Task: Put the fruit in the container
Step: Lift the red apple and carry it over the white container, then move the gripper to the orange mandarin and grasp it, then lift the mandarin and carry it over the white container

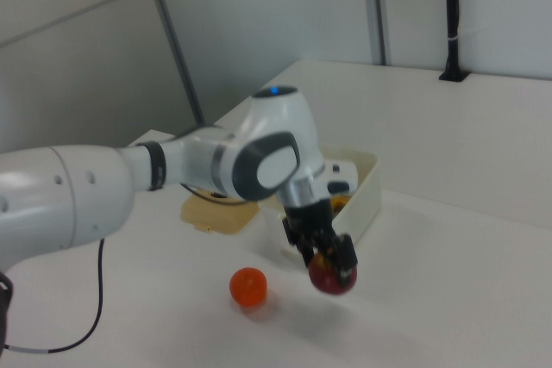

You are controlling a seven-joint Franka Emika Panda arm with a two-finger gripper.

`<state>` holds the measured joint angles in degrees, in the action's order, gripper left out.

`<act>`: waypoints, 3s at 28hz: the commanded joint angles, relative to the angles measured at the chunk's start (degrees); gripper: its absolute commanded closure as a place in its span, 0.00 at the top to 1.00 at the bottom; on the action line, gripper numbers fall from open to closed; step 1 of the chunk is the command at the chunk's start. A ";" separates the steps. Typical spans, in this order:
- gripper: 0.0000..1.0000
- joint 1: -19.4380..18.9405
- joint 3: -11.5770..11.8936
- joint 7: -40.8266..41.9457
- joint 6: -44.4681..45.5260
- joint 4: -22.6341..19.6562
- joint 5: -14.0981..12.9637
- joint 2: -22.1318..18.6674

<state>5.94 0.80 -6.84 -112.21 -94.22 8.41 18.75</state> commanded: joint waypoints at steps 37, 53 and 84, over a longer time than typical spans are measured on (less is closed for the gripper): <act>1.00 -5.42 -9.76 -1.08 -2.32 0.62 1.34 -2.31; 1.00 -5.68 -12.58 3.50 -2.40 -11.07 3.54 -1.96; 0.37 -5.06 -11.96 2.62 -6.97 -7.13 4.42 -1.87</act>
<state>0.68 -11.73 -4.61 -118.86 -103.41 12.77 19.65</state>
